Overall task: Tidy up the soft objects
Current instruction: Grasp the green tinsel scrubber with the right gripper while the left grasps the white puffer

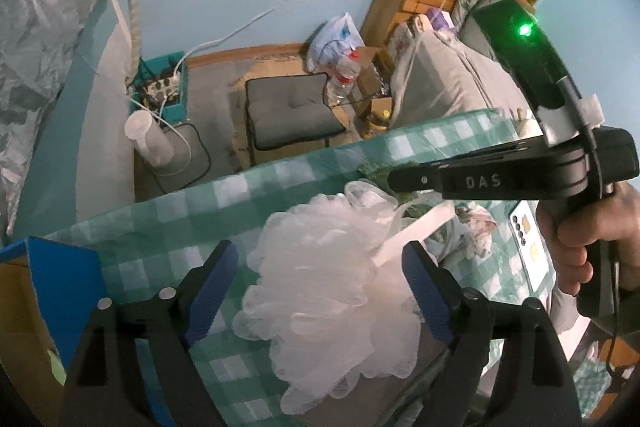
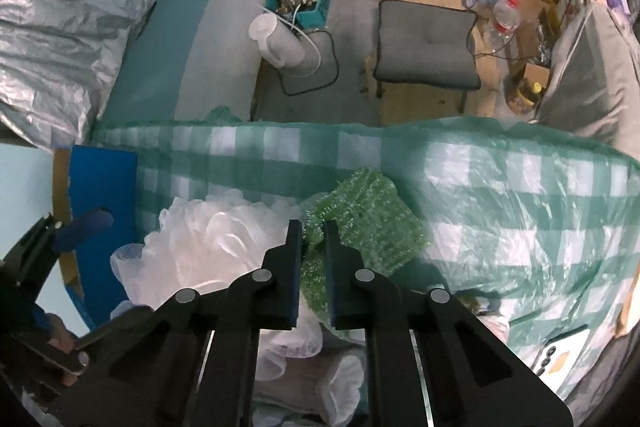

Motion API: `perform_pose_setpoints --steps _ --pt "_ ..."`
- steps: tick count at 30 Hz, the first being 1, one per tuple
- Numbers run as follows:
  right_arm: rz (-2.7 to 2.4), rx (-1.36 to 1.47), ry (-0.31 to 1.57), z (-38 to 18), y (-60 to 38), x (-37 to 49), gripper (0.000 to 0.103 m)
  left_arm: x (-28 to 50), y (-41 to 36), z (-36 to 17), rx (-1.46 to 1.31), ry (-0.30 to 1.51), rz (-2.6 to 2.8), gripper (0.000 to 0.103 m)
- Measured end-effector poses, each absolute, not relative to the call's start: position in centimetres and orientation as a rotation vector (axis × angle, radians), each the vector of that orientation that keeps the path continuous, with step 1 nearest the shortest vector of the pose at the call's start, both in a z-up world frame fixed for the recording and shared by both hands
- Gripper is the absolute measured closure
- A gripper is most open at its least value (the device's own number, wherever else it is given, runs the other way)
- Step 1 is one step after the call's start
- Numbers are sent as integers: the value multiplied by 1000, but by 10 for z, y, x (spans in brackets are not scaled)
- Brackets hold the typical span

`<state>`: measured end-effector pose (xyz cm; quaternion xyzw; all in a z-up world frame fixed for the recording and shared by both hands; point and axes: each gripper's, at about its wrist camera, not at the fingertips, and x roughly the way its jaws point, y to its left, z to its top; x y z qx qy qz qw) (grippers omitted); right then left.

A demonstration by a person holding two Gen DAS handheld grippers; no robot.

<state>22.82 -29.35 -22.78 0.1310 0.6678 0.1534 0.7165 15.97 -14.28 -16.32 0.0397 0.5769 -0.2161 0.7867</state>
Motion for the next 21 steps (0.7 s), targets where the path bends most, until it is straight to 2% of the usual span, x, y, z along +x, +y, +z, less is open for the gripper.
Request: perform_pose_setpoints --steps 17,21 --pt "321 433 1399 -219 -340 191 95 157 -173 -203 205 1341 -430 14" --pt "332 445 1369 -213 -343 182 95 156 -170 -204 192 1329 -427 34"
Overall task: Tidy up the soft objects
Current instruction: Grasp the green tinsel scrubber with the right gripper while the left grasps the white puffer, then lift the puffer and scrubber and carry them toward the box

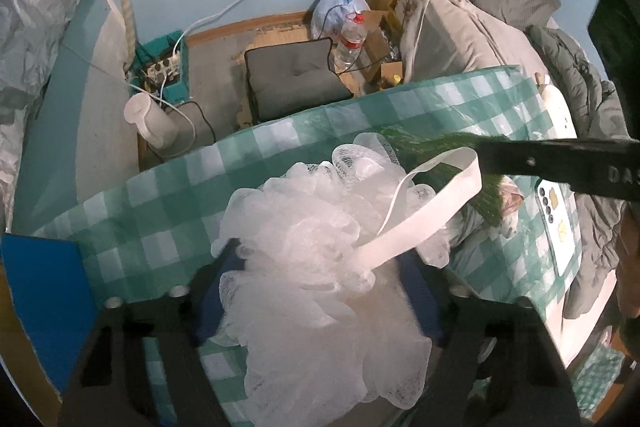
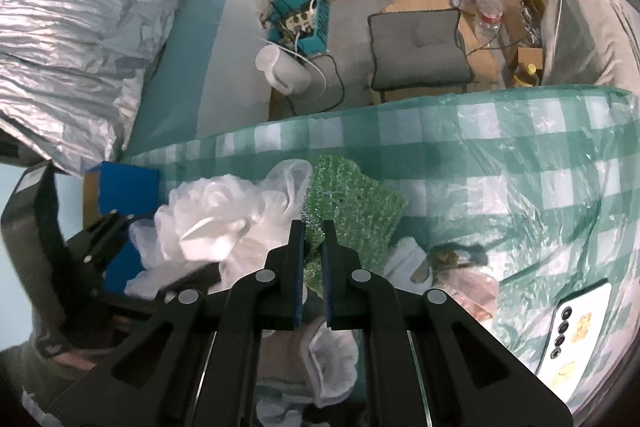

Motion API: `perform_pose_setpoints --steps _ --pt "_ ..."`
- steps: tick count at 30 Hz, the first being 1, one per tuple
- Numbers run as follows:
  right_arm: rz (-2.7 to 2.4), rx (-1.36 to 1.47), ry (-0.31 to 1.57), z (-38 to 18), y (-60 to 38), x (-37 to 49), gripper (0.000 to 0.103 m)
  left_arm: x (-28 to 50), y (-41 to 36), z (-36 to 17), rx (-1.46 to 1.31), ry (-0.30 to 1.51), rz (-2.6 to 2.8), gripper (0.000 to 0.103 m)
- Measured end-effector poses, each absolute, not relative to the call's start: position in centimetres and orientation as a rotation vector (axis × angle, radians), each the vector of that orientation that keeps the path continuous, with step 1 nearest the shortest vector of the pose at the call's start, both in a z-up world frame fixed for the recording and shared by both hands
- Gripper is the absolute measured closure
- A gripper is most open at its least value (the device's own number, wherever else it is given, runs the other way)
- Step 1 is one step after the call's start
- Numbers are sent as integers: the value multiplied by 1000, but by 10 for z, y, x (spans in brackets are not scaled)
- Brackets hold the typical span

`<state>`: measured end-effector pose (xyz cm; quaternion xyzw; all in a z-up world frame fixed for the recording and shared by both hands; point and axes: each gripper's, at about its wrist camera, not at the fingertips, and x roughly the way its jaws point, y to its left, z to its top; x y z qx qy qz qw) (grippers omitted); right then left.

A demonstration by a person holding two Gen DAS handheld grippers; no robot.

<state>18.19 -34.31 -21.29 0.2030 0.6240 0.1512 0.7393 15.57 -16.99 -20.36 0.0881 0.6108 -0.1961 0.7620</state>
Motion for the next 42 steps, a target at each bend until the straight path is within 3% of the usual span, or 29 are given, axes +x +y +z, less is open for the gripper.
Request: perform_pose_setpoints --steps 7,13,20,42 --pt "330 439 1346 -206 -342 170 95 153 -167 -202 206 1296 -432 67" --pt "328 452 1330 -201 -343 161 95 147 -158 -193 198 1251 -424 81" --pt "335 436 1294 -190 -340 152 95 136 -145 -178 188 1209 -394 87" --pt "378 391 1203 -141 -319 138 95 110 -107 -119 132 1088 -339 90"
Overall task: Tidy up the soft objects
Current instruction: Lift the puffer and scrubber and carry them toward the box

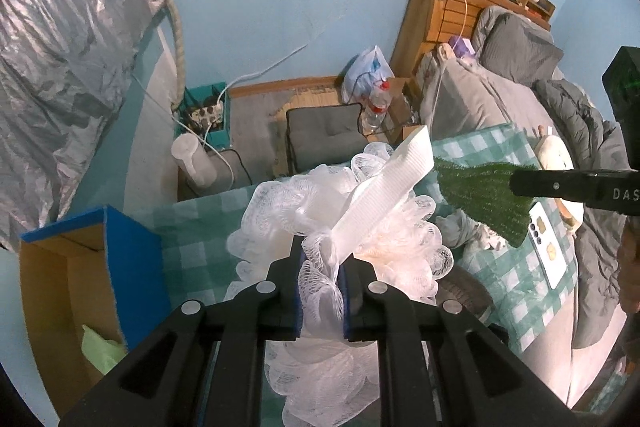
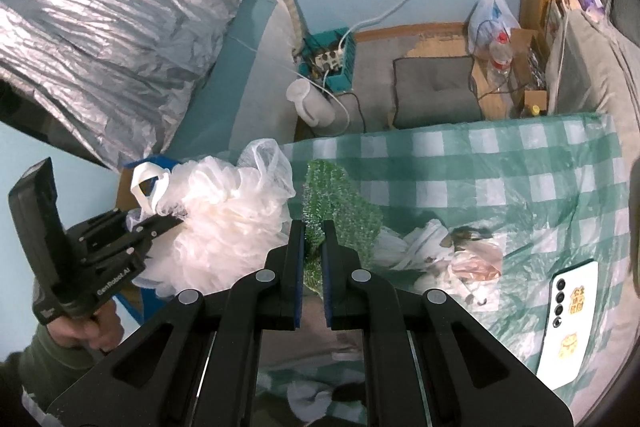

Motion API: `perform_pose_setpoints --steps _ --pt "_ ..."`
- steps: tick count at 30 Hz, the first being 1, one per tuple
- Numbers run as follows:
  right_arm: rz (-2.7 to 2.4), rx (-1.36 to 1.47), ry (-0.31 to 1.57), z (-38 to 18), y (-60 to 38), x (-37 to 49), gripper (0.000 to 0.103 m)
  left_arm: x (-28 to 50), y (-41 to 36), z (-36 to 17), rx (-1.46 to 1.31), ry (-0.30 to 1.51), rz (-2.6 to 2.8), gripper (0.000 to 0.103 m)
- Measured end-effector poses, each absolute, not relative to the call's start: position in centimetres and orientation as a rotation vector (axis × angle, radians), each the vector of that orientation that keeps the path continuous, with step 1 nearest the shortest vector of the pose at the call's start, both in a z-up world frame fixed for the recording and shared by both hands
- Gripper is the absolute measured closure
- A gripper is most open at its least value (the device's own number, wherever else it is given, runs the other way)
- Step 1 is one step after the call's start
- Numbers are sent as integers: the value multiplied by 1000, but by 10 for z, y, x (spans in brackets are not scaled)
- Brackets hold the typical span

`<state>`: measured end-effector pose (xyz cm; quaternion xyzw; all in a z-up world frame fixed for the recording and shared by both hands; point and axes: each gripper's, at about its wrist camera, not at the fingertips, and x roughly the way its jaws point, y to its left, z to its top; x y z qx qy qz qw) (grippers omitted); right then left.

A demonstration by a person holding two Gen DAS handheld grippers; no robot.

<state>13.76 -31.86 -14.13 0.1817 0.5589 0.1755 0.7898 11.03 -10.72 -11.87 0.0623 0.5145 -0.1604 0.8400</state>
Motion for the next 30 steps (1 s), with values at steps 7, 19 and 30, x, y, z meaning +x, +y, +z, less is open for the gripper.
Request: perform_pose_setpoints --steps 7,19,30 --pt "400 372 1187 -127 -309 134 95 100 -94 -96 110 1044 -327 90" --pt "471 340 1153 -101 -279 129 95 81 -64 -68 89 992 -296 90" --pt "569 308 1144 -86 -234 130 95 65 -18 -55 27 969 -216 90"
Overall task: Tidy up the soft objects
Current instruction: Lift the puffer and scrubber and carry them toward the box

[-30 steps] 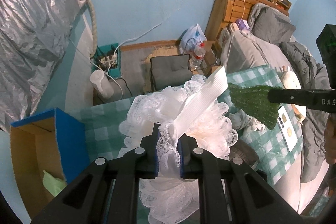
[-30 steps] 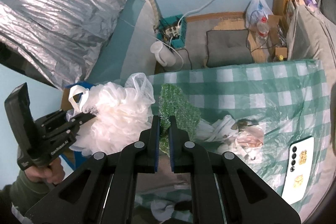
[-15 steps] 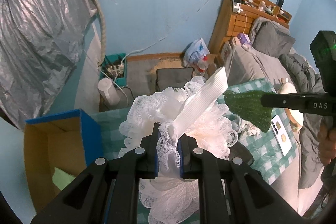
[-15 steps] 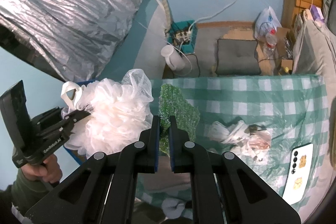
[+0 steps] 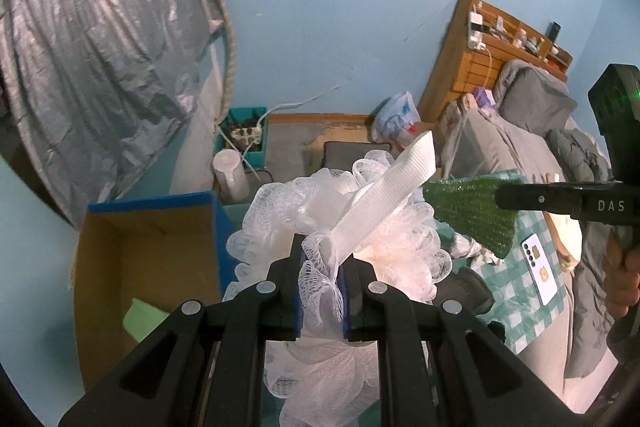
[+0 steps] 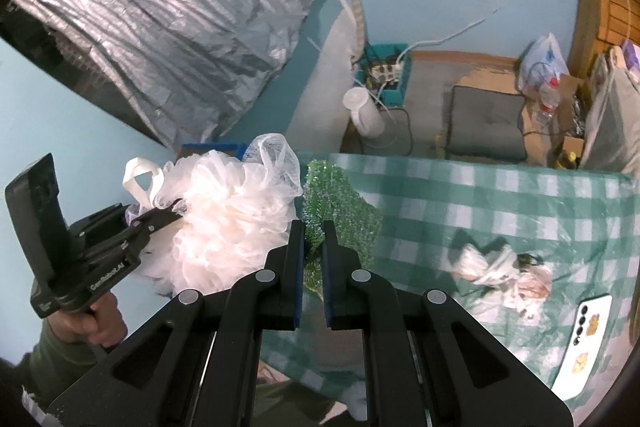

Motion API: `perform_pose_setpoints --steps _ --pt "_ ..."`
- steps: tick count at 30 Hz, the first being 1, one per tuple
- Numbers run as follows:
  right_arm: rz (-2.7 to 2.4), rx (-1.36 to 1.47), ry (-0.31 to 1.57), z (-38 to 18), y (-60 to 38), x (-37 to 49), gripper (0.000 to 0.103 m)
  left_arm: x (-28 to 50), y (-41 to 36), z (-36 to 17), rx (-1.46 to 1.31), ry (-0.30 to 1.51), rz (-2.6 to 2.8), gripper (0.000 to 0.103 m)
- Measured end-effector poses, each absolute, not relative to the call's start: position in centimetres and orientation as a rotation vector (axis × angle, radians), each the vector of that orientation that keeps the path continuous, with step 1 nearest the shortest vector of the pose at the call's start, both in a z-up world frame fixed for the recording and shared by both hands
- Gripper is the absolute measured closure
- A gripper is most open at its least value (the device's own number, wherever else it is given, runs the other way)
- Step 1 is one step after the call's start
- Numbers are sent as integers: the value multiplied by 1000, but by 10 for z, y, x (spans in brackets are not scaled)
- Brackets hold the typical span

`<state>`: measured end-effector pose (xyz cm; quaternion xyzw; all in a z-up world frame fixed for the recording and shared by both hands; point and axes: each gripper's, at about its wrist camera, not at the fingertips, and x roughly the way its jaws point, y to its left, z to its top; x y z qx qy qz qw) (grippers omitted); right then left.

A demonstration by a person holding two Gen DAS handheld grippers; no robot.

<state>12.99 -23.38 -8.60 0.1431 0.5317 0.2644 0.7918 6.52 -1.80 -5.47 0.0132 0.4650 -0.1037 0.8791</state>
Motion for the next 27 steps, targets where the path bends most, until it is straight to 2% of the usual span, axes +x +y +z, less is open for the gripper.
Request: perform_pose_setpoints --steps 27 --pt "798 207 1147 -70 -92 144 95 32 100 -38 -89 924 -5 90"
